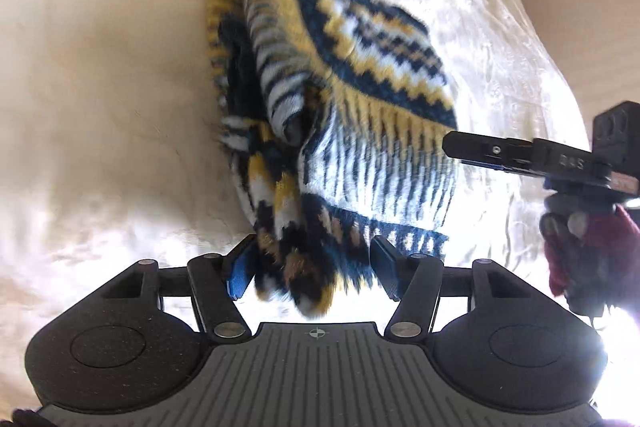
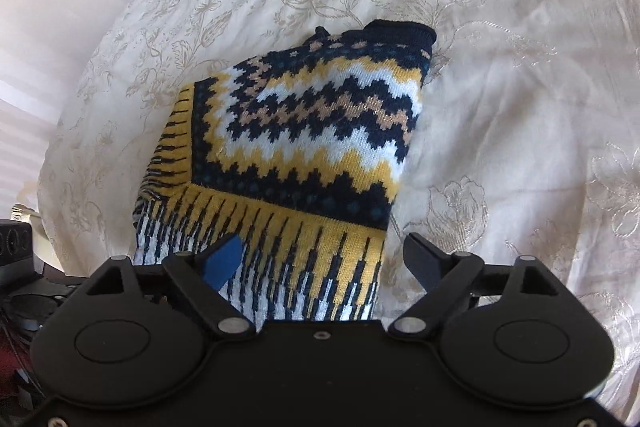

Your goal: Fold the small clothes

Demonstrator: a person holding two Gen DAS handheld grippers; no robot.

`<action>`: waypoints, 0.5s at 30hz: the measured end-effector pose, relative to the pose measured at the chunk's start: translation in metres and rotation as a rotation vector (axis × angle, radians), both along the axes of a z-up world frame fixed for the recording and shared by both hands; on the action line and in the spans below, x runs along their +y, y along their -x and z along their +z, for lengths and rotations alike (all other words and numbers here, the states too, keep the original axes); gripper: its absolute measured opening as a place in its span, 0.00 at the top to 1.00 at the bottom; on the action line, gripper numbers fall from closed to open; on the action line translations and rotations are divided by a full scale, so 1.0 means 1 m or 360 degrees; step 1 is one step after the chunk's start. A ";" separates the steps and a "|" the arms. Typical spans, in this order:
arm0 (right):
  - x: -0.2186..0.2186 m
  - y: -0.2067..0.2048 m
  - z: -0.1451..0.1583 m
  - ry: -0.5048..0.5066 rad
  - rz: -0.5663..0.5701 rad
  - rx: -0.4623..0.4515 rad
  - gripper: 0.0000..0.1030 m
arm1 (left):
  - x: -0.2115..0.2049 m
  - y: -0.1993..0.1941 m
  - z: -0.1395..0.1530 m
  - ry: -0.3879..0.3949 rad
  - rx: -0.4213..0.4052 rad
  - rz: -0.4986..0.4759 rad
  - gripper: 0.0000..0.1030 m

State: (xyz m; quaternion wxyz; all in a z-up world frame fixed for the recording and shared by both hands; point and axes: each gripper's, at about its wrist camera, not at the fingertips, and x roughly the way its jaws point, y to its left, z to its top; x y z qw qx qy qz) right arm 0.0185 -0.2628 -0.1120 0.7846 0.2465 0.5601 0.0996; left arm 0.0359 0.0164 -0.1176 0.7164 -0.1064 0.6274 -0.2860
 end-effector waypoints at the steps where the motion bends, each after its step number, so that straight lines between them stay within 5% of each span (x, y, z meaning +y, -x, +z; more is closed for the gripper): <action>1: -0.003 0.003 0.002 0.0000 -0.0008 -0.0020 0.13 | 0.001 0.003 0.008 -0.0005 -0.0041 -0.0004 0.44; 9: -0.018 0.016 0.010 -0.0019 -0.0084 -0.0108 0.13 | -0.022 -0.002 0.073 0.0156 -0.0284 -0.0047 0.44; 15: -0.023 0.025 0.011 -0.0024 -0.0147 -0.0117 0.13 | -0.077 -0.048 0.050 0.0178 -0.0409 -0.0051 0.44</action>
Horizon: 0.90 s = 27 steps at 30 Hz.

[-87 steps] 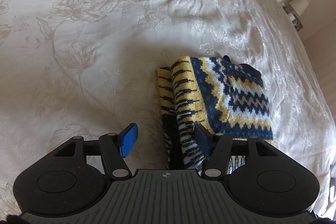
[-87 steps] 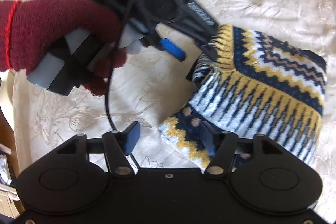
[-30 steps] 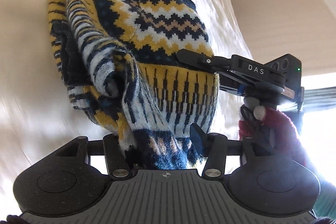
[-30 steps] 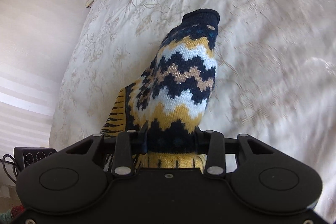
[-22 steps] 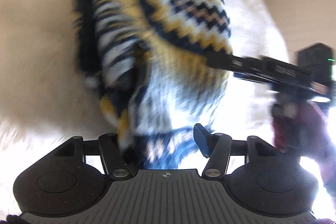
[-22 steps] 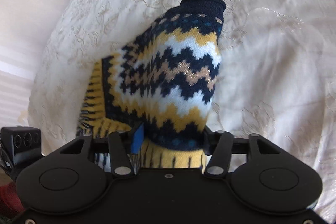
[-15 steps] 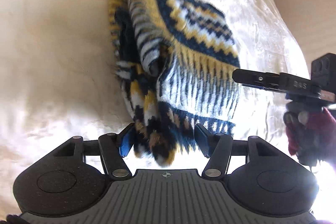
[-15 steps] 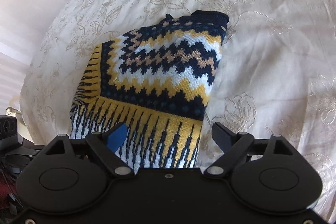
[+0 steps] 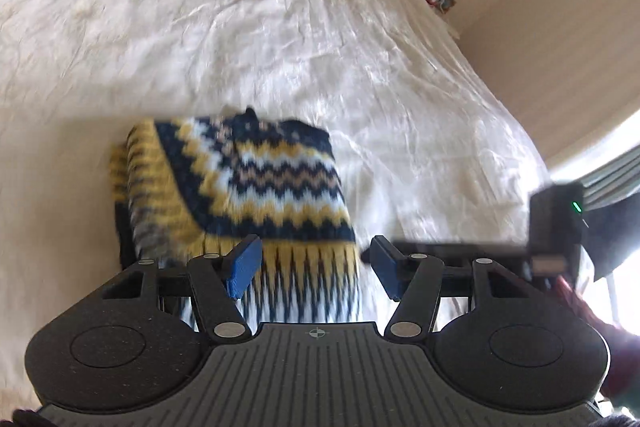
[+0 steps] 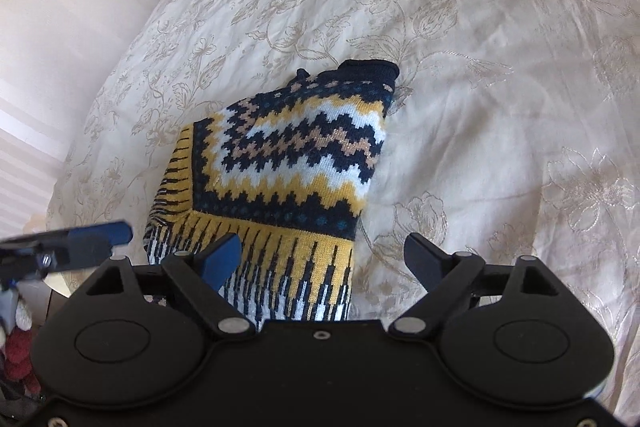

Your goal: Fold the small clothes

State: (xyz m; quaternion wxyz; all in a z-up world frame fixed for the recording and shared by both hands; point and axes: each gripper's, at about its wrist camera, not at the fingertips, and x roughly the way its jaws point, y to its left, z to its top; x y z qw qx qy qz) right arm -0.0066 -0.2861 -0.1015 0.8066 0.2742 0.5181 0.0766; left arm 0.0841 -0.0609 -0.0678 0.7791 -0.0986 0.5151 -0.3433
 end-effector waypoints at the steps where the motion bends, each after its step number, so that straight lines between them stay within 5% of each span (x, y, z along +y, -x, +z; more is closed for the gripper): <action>1: -0.001 0.002 0.000 0.0002 -0.0011 0.0002 0.13 | -0.006 -0.006 -0.005 -0.0008 -0.0019 0.0013 0.44; 7: -0.002 0.007 0.001 0.0013 -0.0056 0.0018 0.12 | -0.013 -0.039 -0.029 -0.0183 -0.0118 0.0062 0.44; 12: 0.001 0.004 0.002 0.0031 -0.0067 0.0015 0.12 | 0.020 -0.035 -0.064 -0.0376 -0.0002 0.0124 0.45; 21: 0.000 -0.034 -0.006 0.0149 -0.0127 -0.0002 0.12 | 0.049 -0.020 -0.063 -0.0382 0.0014 0.0165 0.44; 27: 0.007 -0.086 -0.042 0.0323 -0.0152 0.0171 0.06 | 0.049 -0.019 -0.064 -0.0382 0.0018 0.0184 0.44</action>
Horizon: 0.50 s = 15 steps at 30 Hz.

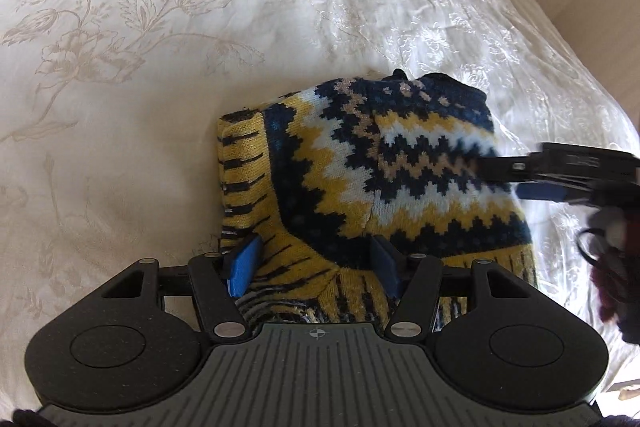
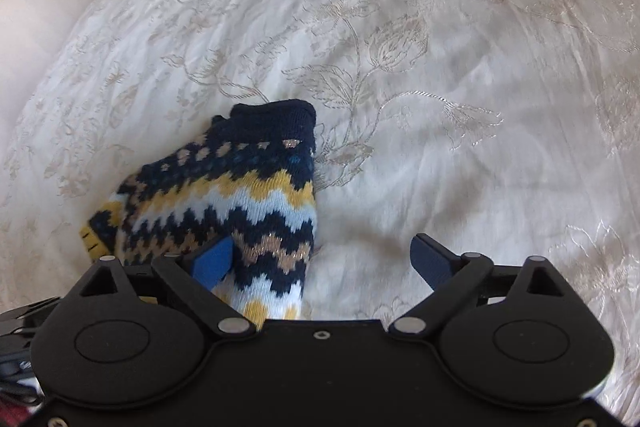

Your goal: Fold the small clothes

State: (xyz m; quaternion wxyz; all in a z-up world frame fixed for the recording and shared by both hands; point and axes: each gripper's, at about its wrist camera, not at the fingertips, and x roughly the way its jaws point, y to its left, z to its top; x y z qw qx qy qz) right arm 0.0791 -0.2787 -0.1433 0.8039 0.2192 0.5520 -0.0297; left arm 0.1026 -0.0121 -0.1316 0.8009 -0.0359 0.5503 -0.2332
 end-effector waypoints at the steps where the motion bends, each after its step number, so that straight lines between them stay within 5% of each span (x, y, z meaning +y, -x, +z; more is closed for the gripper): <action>1: 0.004 -0.009 -0.007 0.0046 0.0031 0.0053 0.05 | 0.000 0.000 0.000 0.0000 0.0001 -0.0001 0.44; 7: 0.016 -0.033 -0.017 0.0161 0.0174 0.0118 0.01 | -0.001 0.000 -0.001 -0.0009 0.0003 0.0013 0.44; 15: 0.019 0.023 0.029 0.0123 0.0249 -0.0138 0.02 | -0.003 0.001 -0.003 -0.0019 -0.0010 0.0022 0.43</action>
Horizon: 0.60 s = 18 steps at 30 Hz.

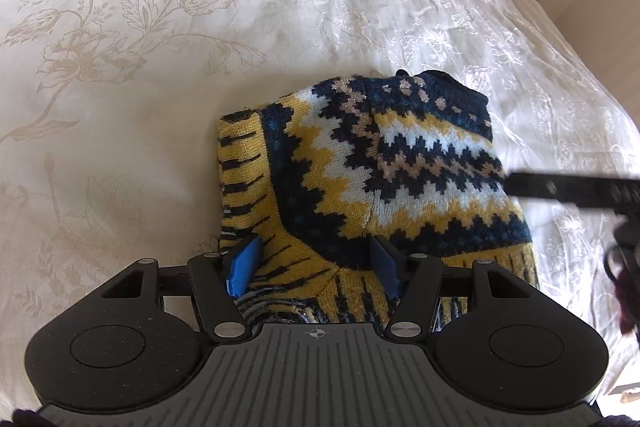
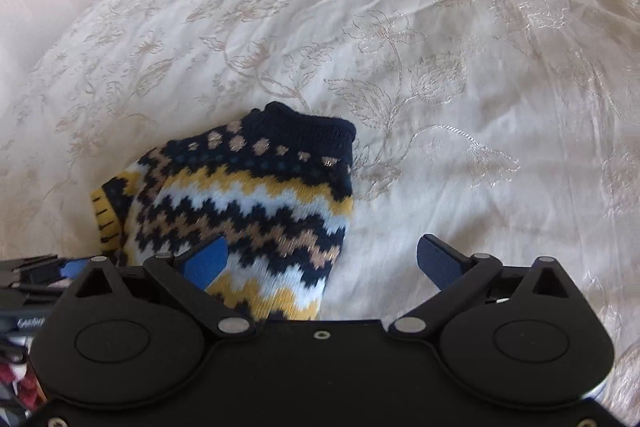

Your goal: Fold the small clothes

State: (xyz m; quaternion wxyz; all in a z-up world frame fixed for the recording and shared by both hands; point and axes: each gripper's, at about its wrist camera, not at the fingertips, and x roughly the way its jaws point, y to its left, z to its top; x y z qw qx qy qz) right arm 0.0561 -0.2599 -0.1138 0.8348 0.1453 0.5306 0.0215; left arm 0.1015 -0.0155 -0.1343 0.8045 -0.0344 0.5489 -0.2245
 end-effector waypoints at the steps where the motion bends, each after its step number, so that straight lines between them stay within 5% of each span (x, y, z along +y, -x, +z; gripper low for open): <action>1: 0.002 0.009 0.001 0.0006 0.0009 -0.0002 0.01 | -0.001 0.000 0.000 -0.0004 -0.0002 0.0000 0.43; 7: 0.016 0.020 -0.036 0.0008 -0.0006 0.0193 0.01 | -0.005 0.001 0.000 -0.0037 -0.0026 -0.0017 0.43; 11: 0.016 0.017 -0.043 -0.0004 -0.0033 0.0181 0.01 | -0.008 0.002 0.000 -0.0055 -0.0040 -0.0013 0.39; 18: 0.005 0.037 -0.013 -0.0007 0.0065 0.0008 0.01 | -0.010 0.018 0.020 -0.0057 -0.0115 -0.0020 0.31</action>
